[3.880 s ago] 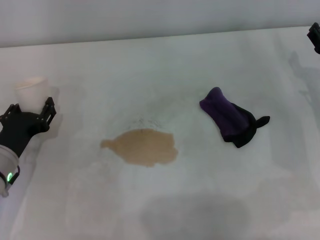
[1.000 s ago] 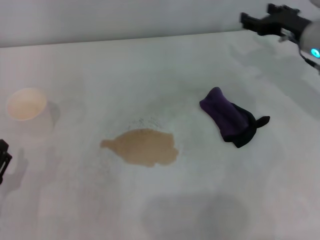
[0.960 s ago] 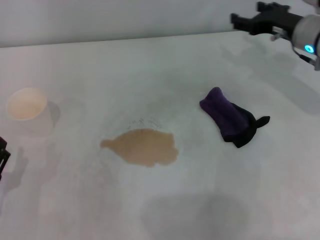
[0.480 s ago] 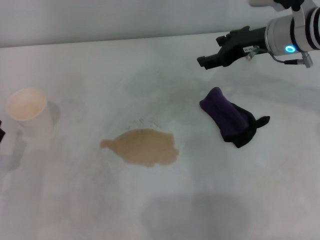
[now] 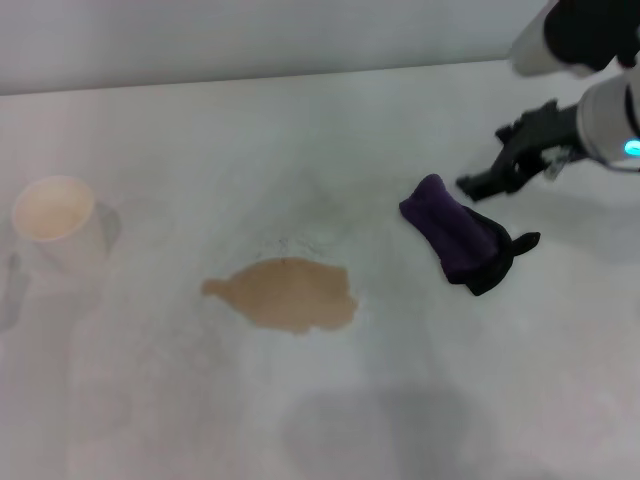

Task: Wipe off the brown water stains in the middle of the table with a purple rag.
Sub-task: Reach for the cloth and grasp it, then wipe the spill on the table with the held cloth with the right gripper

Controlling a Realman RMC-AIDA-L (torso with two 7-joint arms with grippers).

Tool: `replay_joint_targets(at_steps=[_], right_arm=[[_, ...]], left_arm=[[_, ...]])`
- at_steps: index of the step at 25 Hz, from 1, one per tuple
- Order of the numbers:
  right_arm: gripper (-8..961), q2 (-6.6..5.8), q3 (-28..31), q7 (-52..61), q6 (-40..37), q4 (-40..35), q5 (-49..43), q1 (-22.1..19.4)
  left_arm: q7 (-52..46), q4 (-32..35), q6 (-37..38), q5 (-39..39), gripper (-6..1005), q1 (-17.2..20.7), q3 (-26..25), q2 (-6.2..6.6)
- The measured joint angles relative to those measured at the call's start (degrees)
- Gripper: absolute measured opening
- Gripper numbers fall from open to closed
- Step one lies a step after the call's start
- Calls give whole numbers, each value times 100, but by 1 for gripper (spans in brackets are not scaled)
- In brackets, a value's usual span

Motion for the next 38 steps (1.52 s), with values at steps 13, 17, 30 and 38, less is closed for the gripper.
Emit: replay_joint_targets(at_steps=[13,17,30,38], right_arm=[[777,24,-575,309,-316,1178,11,403],[758,9,-526,311,-461,1303,1,445],[354,1,-352,296,-597,1968,-19,826],[83,-3,-356,200,-341,1918,66,956]], left_arm=[[0,-15,-187,-36,891,-179,-1,-10],[0,-8,-203,-36,891,-184,0,-5],[0,-16,-205,-36,890,-257,0,2],[0,-26,-205,-36,891,-266,0,9]])
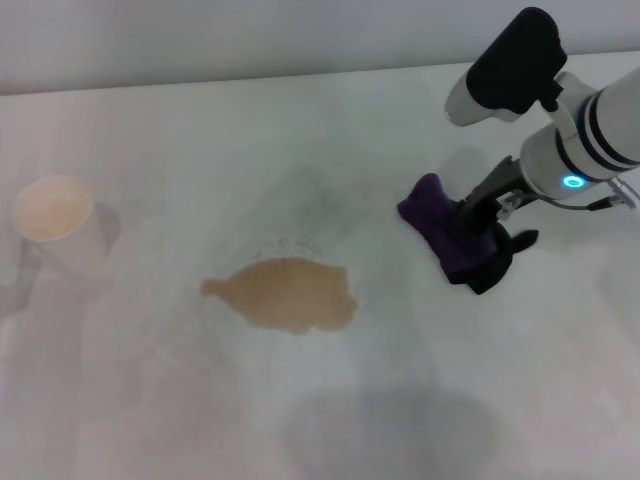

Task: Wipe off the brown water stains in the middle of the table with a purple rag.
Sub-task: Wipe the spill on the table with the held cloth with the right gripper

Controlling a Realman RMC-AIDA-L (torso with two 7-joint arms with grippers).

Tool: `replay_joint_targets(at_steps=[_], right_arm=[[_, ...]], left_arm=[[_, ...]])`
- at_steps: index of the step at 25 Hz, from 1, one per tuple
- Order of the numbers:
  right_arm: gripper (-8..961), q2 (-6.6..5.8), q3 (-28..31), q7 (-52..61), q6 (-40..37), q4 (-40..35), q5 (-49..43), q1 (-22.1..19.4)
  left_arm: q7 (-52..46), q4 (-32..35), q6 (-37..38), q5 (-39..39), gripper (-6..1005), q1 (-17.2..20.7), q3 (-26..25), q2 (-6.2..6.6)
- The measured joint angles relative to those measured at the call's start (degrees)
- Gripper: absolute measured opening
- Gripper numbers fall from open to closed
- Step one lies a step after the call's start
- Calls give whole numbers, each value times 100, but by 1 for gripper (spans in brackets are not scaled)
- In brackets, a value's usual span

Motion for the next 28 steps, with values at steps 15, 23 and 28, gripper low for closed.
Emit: replay_joint_targets(at_steps=[15,23,28], right_arm=[[72,68,-1777,-1043,239,229,1615,585],[71,76,-2341,-1244,-486,488,2496,658],[70,78,-2440,-1406,-1052,681,2710,699]], left_arm=[[0,-1,1,-9,890,-62,0,0],[0,-1,0,12,891,-86,0,0],[0,6,0,24,890,-86,1,0]])
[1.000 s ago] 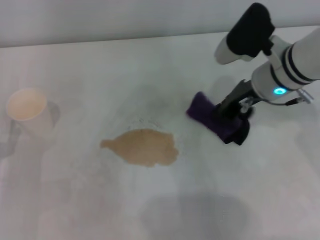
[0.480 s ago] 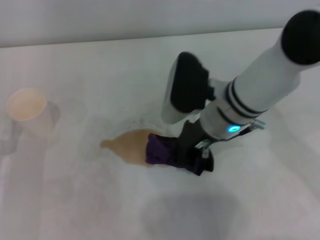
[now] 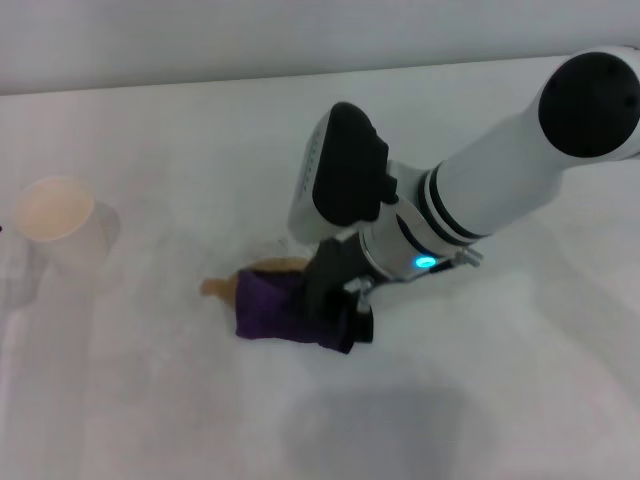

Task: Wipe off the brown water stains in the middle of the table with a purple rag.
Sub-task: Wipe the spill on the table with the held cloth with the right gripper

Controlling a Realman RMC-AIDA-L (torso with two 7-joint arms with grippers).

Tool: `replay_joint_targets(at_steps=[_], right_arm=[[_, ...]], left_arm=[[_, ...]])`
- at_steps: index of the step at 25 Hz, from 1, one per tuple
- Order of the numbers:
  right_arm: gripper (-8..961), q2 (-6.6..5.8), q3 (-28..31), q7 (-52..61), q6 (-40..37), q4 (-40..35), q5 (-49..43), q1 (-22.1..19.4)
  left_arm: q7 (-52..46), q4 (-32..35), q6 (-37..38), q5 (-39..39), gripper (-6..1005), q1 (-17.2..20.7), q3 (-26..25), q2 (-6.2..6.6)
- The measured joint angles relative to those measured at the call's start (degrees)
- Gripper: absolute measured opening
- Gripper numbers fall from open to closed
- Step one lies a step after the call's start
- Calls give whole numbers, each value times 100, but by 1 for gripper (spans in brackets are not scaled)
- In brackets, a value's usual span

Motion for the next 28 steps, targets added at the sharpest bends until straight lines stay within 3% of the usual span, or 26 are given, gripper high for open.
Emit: replay_joint_targets(at_steps=[5,9,13,21,28], right_arm=[[74,-25,146,235,-1056,388,-43,101],[78,-44,624,400,-1237,724,-214,152],[82,-17,649,372,-1234,848,-194,183],[91,-1,-590,278,-1056,769,880,568],[98,0,-1101,29,-1145,770,1690,809]], left_arm=[[0,37,-18,19,890,0,44,-12],[0,87,-18,43,890,52,62,-18],[0,129,-46,87,890,104,62,-22],[0,136,-89,178,891,152,60,-27],[32,117,-87,358,891,150,61,-27]])
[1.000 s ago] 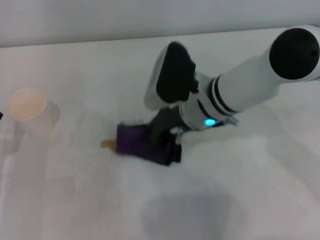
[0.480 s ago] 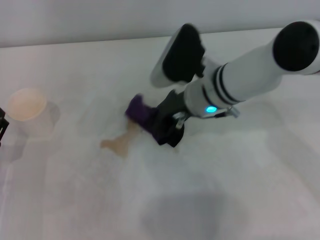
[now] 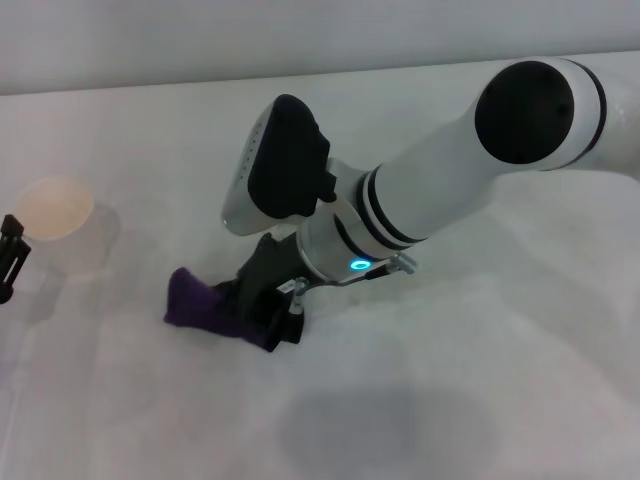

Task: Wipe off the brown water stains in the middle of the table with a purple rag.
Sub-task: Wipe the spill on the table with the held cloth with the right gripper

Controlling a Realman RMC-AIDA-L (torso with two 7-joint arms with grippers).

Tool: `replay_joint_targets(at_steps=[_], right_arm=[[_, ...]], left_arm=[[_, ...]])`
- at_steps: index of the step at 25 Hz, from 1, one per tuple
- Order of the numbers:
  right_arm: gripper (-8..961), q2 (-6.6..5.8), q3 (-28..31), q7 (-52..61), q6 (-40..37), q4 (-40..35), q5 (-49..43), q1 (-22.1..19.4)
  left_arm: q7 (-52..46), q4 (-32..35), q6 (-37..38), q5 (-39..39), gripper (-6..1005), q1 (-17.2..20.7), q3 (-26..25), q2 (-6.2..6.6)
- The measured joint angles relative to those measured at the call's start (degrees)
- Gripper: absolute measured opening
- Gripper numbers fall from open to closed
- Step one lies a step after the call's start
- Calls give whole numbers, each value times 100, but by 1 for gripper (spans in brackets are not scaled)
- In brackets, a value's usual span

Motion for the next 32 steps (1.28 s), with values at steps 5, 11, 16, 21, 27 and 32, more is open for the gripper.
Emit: replay_joint_targets(at_steps=[5,11,16,21,27,32], right_arm=[[103,0,-360,-268,-304,172,363,274],[109,0,-483,-217,-1107,467,333,409],[114,0,-466,-208,-1599,1025,328,707],[120,-5,-121,-206,-1803,1500,311,836],[126,-51,551,-225,-1750,1962,107,845],[131,-67,1066,-249,-1307,2000,-285,705]], left_arm=[[7,-12,5,40,891,0,0,0],[-11,-22,10,42,890,0,0,2],[-7,-42,12,41,890,-22,0,17],[4,-46,12,40,891,-45,-11,22],[5,-90,13,32,890,-44,-33,26],[-18,-140,13,22,890,-44,-36,22]])
